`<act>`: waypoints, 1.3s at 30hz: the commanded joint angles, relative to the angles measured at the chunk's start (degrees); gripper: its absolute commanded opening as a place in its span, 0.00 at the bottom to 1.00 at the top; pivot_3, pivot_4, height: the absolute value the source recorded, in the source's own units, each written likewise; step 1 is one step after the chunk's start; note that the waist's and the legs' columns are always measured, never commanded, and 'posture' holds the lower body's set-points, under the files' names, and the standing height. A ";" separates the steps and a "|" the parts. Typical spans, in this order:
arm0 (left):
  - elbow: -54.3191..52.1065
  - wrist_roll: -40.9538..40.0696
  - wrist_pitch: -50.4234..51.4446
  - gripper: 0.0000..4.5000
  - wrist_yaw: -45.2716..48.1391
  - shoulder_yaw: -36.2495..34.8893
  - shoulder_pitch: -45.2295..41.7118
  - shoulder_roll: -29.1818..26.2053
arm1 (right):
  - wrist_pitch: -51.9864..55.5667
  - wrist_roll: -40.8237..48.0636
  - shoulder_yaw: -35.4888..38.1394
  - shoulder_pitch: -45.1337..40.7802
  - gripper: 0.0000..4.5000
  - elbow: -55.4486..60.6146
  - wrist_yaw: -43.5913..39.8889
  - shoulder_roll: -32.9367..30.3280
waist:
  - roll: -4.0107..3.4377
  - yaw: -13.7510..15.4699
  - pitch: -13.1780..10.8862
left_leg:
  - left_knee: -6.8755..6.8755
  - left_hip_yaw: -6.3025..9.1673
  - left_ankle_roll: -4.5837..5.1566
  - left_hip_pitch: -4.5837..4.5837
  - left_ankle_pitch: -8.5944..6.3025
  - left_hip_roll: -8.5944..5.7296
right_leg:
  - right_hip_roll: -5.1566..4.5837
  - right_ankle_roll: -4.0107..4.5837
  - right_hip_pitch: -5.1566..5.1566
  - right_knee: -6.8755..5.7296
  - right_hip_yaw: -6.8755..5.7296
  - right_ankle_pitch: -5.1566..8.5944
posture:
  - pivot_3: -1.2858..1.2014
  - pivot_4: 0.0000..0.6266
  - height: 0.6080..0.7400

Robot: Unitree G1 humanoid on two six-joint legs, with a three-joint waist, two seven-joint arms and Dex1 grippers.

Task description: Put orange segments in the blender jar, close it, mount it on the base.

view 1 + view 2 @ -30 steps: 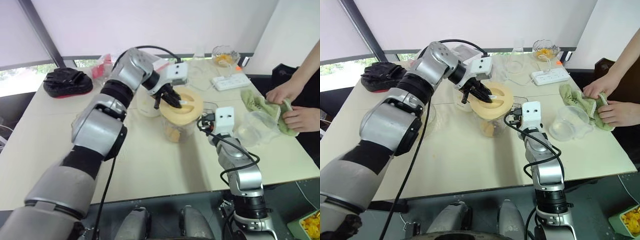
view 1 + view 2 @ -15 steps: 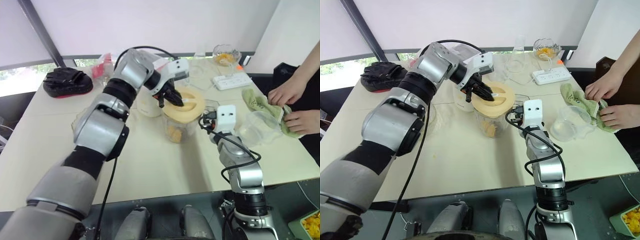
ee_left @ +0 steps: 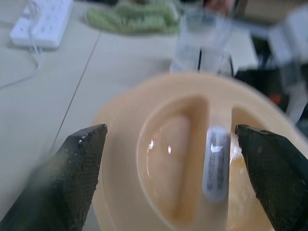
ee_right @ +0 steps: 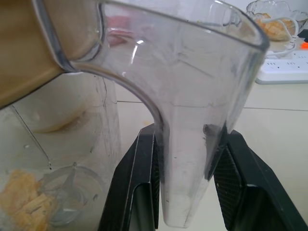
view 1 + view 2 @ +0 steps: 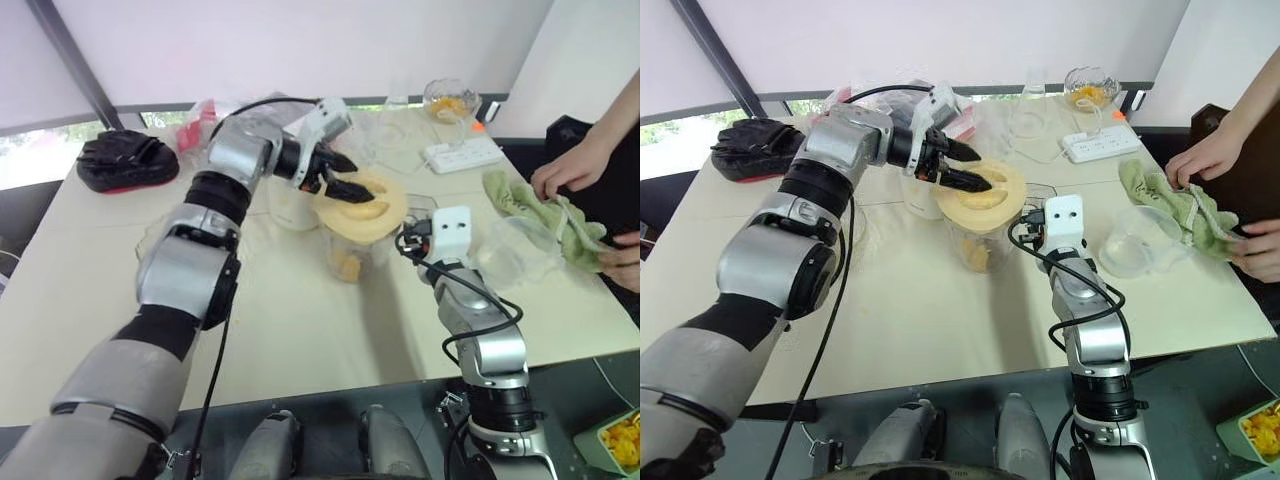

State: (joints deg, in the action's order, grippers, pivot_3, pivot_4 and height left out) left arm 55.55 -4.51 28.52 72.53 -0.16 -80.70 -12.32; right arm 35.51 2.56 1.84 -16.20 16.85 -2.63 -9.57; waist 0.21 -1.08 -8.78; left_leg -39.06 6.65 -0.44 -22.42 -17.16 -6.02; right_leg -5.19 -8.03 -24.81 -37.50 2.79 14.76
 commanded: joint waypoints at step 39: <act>-63.36 -12.05 -11.96 0.99 -39.94 -2.98 68.01 0.74 | 8.97 5.79 10.61 -65.19 0.21 -44.11 1.29 -4.20 | -0.36 -0.24 -0.27 | 0.86 -0.40 -0.18 -0.06 0.13 -0.01 | -0.34 0.26 -0.51 0.27 0.04 -0.15 | 0.52 0.24 1.00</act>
State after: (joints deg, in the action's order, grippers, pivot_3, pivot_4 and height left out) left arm -6.59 -16.72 18.05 33.20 -3.04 -13.34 -11.24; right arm 50.28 9.10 13.64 -76.01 -22.73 -0.61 -14.24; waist -0.15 -1.32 -9.06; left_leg -38.20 6.22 -0.62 -22.48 -17.03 -6.04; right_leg -5.53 -7.77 -25.35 -37.23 2.84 14.61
